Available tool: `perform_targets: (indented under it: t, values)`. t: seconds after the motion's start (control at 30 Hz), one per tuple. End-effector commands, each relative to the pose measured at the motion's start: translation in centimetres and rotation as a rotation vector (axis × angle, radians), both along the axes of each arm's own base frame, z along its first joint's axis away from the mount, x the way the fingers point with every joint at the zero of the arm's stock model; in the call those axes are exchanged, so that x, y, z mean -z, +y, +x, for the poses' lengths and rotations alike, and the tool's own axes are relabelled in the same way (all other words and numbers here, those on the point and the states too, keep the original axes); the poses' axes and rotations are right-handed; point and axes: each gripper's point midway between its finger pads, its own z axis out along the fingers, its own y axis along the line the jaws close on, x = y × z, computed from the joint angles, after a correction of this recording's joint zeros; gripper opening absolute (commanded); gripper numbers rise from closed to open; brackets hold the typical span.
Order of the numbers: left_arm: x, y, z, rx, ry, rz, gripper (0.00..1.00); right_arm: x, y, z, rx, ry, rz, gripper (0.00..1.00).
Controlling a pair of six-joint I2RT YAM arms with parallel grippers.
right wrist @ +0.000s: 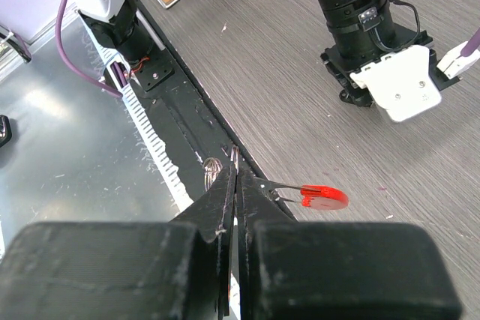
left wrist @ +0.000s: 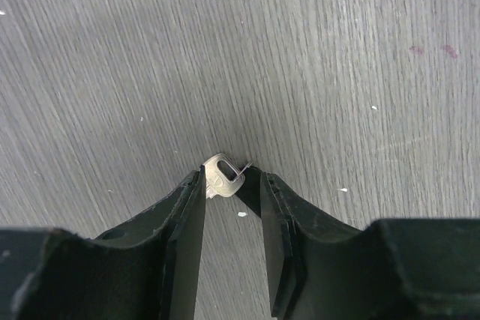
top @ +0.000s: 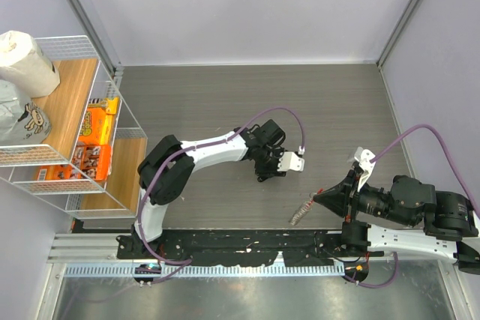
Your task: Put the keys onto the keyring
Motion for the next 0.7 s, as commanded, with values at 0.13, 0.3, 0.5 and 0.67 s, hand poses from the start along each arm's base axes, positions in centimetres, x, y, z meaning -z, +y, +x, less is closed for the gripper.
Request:
perform_targets:
  t: [0.13, 0.3, 0.5, 0.67]
  values:
    - [0.0, -0.6, -0.1, -0.007, 0.046, -0.003, 0.38, -1.7, 0.3, 0.0, -0.005, -0.019, 0.077, 0.06]
    - [0.4, -0.4, -0.2, -0.004, 0.054, 0.005, 0.36, -1.6, 0.3, 0.0, -0.004, -0.016, 0.077, 0.05]
    - [0.8, -0.1, -0.3, 0.002, 0.061, 0.017, 0.20, -1.7, 0.4, 0.0, -0.005, -0.015, 0.080, 0.05]
    - [0.9, 0.0, -0.4, 0.004, 0.061, 0.020, 0.00, -1.7, 0.4, -0.1, -0.005, -0.006, 0.083, 0.05]
